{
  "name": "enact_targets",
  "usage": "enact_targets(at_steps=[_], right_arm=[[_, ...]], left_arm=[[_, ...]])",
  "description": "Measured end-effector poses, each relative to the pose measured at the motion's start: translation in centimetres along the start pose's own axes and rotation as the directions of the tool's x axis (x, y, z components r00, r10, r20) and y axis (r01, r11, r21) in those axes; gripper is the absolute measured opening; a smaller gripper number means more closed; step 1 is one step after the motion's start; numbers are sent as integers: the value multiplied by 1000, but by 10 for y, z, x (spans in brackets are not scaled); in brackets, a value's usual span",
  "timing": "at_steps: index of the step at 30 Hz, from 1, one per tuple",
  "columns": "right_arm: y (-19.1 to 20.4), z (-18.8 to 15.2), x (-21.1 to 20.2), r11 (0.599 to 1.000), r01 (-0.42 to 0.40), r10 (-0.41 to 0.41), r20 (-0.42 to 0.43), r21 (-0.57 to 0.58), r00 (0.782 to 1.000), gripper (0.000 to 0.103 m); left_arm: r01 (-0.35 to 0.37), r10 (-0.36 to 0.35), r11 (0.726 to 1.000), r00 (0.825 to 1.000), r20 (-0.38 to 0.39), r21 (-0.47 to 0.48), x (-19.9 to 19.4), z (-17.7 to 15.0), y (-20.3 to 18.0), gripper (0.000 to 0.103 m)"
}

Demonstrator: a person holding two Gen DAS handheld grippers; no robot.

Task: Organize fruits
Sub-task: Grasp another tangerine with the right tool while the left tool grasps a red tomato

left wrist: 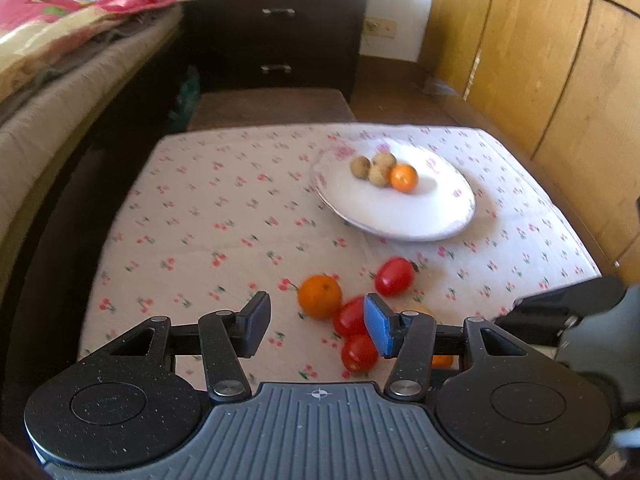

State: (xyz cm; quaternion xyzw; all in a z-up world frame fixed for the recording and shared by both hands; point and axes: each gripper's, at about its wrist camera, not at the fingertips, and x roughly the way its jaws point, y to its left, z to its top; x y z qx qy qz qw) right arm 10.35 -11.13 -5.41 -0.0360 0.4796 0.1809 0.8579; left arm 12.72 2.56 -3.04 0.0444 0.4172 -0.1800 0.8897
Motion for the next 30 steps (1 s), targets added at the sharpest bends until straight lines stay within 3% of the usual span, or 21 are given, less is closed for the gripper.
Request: enact_targets(at_steps=[7, 16, 30], right_arm=[[-14, -12, -12, 1000, 15, -15, 6, 25, 1000, 33], [-32, -19, -16, 998, 26, -27, 12, 56, 1000, 33], [-36, -18, -14, 997, 43, -44, 10, 56, 999, 33]], left_arm=[[17, -14, 998, 998, -62, 63, 16, -18, -21, 58], [-9, 14, 998, 994, -106, 55, 38, -26, -26, 47], [-16, 22, 998, 995, -99, 64, 40, -24, -33, 34]])
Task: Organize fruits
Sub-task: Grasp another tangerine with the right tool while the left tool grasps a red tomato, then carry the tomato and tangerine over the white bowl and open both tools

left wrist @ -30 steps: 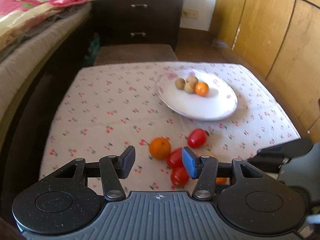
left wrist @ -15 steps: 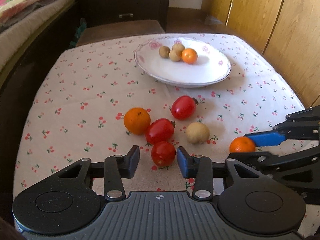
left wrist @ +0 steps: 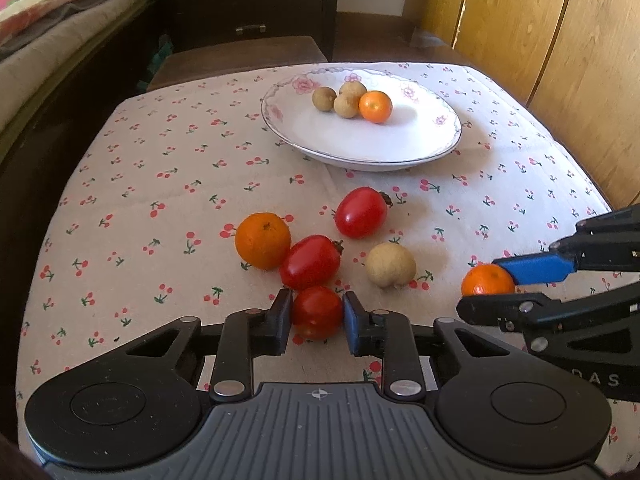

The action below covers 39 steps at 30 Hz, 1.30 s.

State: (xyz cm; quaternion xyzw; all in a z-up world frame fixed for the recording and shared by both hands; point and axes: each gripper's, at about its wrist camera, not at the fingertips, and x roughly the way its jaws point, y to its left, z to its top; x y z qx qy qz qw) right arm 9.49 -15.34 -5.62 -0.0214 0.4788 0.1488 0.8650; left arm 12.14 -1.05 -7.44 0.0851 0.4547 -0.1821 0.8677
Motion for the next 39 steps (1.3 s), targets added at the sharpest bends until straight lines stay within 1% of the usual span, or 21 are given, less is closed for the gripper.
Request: enact_targets(at_steps=[6, 17, 32, 39], right_arm=[[2, 2, -1, 1000, 4, -4, 9, -6, 1000, 33], [0, 10, -8, 1000, 28, -28, 43, -1, 999, 33], [-9, 23, -19, 997, 77, -78, 104, 14, 992, 33], [-18, 35, -23, 995, 98, -102, 133, 33, 986, 33]], left_arm=[[9, -9, 1000, 1000, 0, 1, -5, 0, -3, 34], [49, -49, 999, 998, 45, 9, -20, 9, -17, 34], [43, -42, 999, 995, 91, -8, -27, 29, -21, 34], [37, -36, 999, 993, 115, -3, -26, 44, -24, 33]])
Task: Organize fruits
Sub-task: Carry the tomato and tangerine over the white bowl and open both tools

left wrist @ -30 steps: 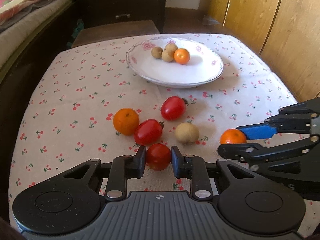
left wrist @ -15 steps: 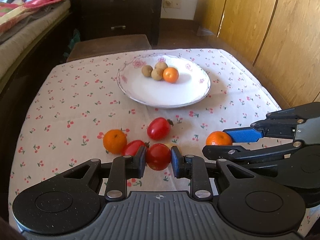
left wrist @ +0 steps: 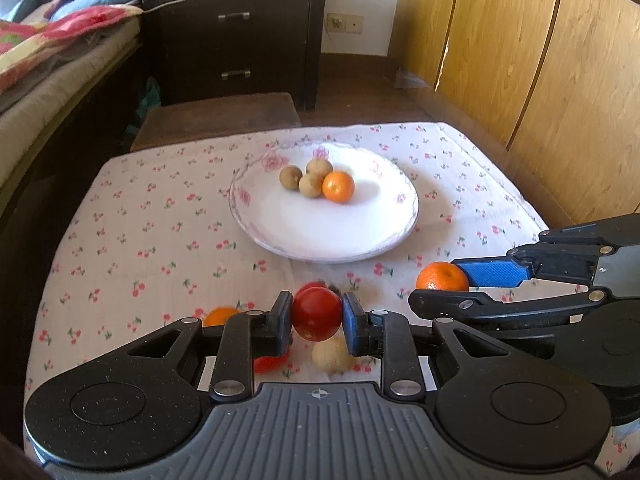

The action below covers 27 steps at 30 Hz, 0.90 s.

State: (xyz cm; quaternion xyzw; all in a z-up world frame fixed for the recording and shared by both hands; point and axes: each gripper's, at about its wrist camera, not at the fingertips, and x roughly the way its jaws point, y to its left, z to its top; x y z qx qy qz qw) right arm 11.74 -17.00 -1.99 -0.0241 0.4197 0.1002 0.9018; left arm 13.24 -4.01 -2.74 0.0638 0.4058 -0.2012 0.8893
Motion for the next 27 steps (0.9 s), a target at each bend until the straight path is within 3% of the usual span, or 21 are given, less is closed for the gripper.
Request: enact_targets(at_steps=[13, 27], right_arm=[[-26, 38, 22, 999, 41, -42, 39, 23, 998, 33], [-39, 58, 68, 999, 40, -40, 14, 31, 999, 33]], left_arm=[[-18, 19, 1000, 999, 35, -19, 26, 43, 0, 33], [-42, 41, 996, 999, -13, -79, 70, 59, 18, 32]])
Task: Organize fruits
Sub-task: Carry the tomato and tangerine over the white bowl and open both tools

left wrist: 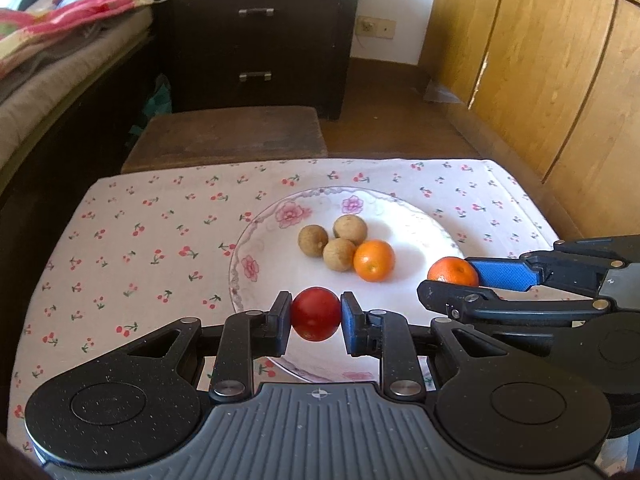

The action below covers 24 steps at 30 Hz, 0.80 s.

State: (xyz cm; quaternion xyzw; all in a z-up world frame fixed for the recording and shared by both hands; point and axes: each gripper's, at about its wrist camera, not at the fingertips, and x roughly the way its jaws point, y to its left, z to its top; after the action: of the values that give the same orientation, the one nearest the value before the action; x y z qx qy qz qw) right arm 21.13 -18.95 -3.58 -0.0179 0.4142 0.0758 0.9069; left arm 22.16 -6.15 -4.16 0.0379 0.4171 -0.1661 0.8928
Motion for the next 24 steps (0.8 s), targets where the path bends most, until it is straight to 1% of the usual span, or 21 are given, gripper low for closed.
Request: enact_targets(at_steps=[11, 24], right_arm=[[1, 2, 17, 1000, -10, 10, -14, -5, 1000, 34], [-7, 7, 6, 1000, -4, 4, 25, 27, 1000, 34]], left_arm=[[-16, 15, 999, 999, -29, -35, 15, 1, 8, 33], [-17, 17, 999, 1000, -8, -46, 9, 4, 10, 38]])
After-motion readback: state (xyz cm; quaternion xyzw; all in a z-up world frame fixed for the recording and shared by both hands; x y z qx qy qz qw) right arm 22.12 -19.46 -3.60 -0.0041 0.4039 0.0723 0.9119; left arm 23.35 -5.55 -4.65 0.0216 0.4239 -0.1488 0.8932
